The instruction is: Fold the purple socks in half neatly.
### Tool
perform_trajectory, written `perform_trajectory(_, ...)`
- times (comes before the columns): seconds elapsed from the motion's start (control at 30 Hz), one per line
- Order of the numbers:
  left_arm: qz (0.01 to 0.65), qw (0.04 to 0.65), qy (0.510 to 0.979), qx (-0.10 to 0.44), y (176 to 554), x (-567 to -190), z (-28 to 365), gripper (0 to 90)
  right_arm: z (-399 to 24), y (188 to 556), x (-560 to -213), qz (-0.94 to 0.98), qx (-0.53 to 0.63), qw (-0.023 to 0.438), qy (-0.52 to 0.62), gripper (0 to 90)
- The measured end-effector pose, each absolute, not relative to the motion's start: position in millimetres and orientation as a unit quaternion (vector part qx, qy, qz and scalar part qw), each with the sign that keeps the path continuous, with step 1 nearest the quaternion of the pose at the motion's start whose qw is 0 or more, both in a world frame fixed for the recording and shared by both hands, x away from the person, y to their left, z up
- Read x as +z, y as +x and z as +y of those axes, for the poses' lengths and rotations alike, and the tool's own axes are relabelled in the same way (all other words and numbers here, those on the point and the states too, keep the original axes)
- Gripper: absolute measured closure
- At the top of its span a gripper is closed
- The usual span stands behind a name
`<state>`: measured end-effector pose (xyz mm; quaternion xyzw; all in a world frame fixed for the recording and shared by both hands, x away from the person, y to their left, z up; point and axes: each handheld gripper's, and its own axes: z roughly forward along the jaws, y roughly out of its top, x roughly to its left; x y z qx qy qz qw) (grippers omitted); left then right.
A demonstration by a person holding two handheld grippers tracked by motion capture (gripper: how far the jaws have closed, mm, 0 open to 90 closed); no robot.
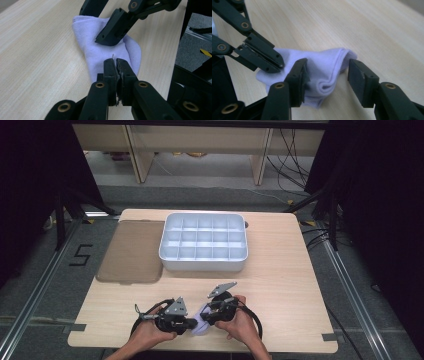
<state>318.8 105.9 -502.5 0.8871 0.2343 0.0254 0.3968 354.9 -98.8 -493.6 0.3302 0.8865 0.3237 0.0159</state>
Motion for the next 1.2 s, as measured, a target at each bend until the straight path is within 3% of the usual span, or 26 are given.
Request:
perform_trajectory(0.3, 0.234, 0.398, 0.887, 0.017, 320.5, -502.7, 107.3, 85.2, -103.1, 358.4, -500.9, 0.872, 0.338, -0.027, 0.354, 54.0)
perform_trajectory(0.53, 0.227, 0.400, 0.888, 0.017, 321.8, -502.4, 109.7, 83.8, -106.0, 359.4, -504.2, 0.864, 0.352, -0.051, 0.357, 63.4)
perform_trajectory(0.77, 0.251, 0.415, 0.874, 0.015, 320.2, -495.0, 128.4, 62.9, -105.2, 357.6, -504.1, 0.862, 0.358, -0.063, 0.352, 70.9)
perform_trajectory(1.2, 0.307, 0.420, 0.853, 0.023, 310.6, -497.4, 167.7, 42.9, -102.7, 352.7, -500.2, 0.867, 0.354, -0.037, 0.348, 73.3)
